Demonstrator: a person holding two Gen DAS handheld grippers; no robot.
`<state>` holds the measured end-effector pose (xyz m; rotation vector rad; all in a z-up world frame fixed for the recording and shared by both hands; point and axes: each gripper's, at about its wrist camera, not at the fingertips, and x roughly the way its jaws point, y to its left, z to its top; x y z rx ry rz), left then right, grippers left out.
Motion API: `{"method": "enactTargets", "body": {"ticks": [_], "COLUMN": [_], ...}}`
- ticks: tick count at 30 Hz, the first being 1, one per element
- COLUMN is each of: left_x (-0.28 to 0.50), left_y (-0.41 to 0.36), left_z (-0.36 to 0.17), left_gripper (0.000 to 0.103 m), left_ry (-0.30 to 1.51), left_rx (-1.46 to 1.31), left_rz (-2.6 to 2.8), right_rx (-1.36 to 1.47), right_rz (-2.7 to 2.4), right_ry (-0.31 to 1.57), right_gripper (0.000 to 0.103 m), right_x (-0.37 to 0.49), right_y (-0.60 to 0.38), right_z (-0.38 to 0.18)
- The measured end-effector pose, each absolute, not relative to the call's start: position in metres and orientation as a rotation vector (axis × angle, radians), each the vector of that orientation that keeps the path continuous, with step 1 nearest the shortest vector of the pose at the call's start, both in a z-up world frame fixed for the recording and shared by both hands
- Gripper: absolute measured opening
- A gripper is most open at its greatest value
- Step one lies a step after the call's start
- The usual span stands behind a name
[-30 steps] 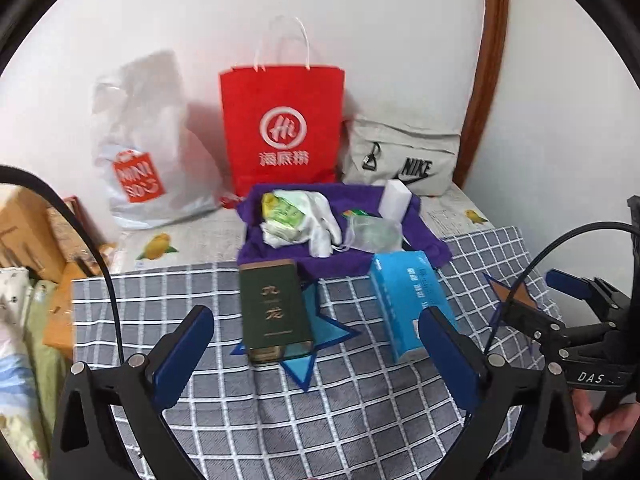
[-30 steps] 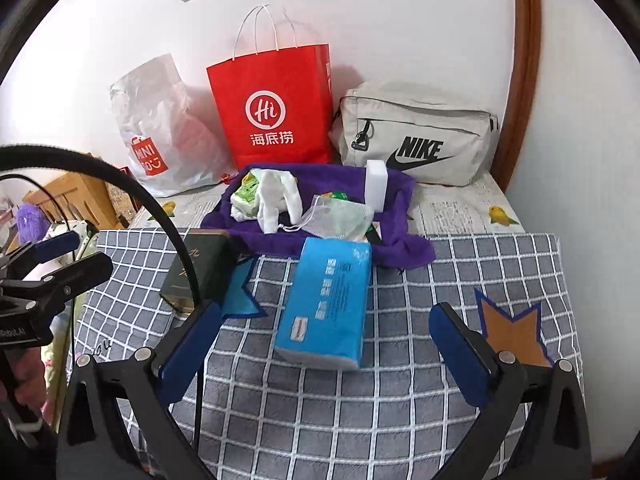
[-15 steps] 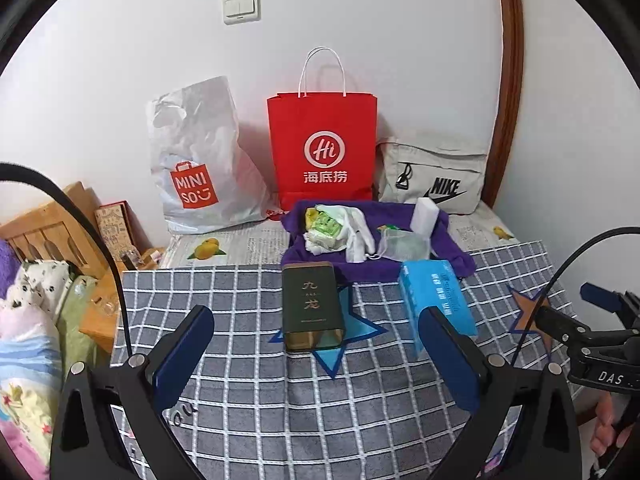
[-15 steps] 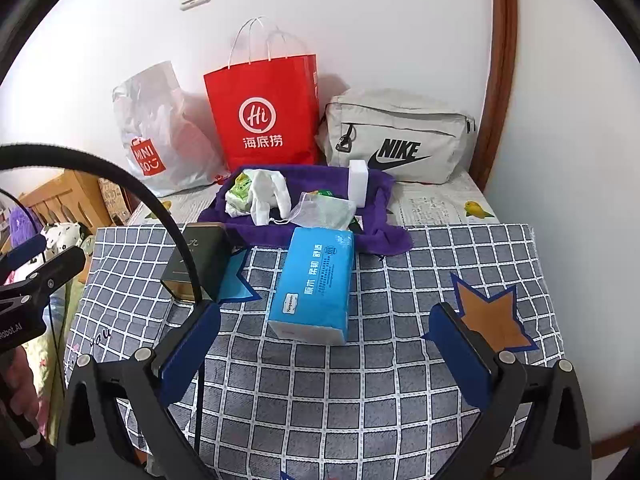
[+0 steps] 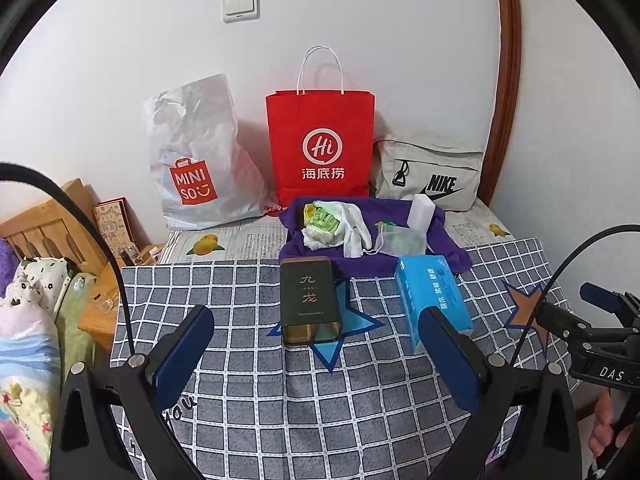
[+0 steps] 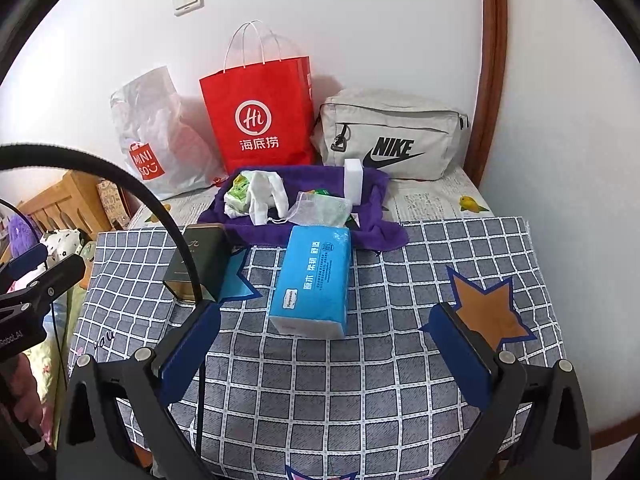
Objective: Organize soft objects
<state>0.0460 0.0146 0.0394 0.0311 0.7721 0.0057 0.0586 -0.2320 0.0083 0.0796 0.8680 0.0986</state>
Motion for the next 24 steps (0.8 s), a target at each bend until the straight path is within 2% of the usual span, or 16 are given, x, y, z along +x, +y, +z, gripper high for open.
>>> {"method": "enactTargets", "body": {"ticks": [24], "left_x": [0.0453], "left_y": [0.0201], "left_z": [0.0339], "left_gripper": [0.103], "left_ry": [0.806], "left_rx": [0.027], "left_rz": [0.016], "right_rx": [0.074], "right_rz": [0.098], "right_ry": [0.854], "right_gripper": [0.102], "right_x": [0.0522], "right_y": [-0.2261], "right_z": [0.0144]}}
